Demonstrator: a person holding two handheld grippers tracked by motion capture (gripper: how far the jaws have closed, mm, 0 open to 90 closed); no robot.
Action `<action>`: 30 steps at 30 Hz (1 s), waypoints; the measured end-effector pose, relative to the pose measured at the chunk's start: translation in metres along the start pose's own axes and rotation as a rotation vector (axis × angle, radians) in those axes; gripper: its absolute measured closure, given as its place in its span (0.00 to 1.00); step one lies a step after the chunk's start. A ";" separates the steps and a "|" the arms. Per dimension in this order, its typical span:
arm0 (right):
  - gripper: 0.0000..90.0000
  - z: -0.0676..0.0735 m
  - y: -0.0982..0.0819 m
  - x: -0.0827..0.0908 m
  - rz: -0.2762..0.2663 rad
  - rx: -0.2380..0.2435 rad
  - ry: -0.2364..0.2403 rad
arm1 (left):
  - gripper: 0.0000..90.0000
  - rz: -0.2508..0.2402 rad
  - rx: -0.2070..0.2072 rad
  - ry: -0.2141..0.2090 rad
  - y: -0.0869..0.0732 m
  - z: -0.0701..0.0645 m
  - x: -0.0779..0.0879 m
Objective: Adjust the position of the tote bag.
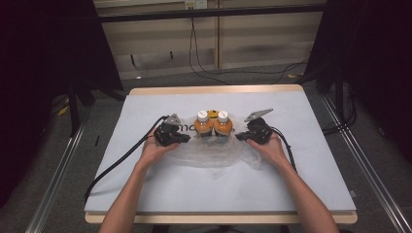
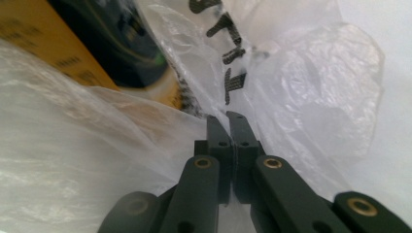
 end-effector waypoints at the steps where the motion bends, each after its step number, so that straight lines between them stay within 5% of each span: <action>1: 1.00 -0.002 0.000 0.000 -0.005 -0.005 0.000 | 0.98 -0.029 0.026 0.002 0.000 0.000 0.000; 8: 0.98 -0.012 -0.003 0.002 -0.004 0.001 -0.048 | 0.96 0.014 0.018 0.052 -0.012 0.011 0.011; 17: 0.96 -0.025 -0.006 0.005 -0.007 -0.006 -0.106 | 0.95 0.002 0.045 0.060 -0.019 0.015 0.013; 23: 0.79 -0.025 -0.004 0.011 -0.041 -0.040 -0.081 | 0.88 -0.067 0.054 0.031 -0.009 0.009 0.028; 25: 0.66 -0.022 0.006 0.022 -0.092 -0.052 -0.057 | 0.81 -0.083 0.045 0.033 -0.004 0.006 0.036; 30: 0.57 -0.015 0.018 0.039 -0.143 -0.047 -0.050 | 0.73 -0.122 0.018 0.051 0.004 -0.004 0.059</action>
Point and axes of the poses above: each handheld gripper's, and its own axes: x roughly backward along the jaws, y roughly out of its top, z roughly to its left, the point moved 9 cm from there along -x, roughly forward along the jaws, and after that the axes turned 8 degrees about -y, right-handed, at the moved point
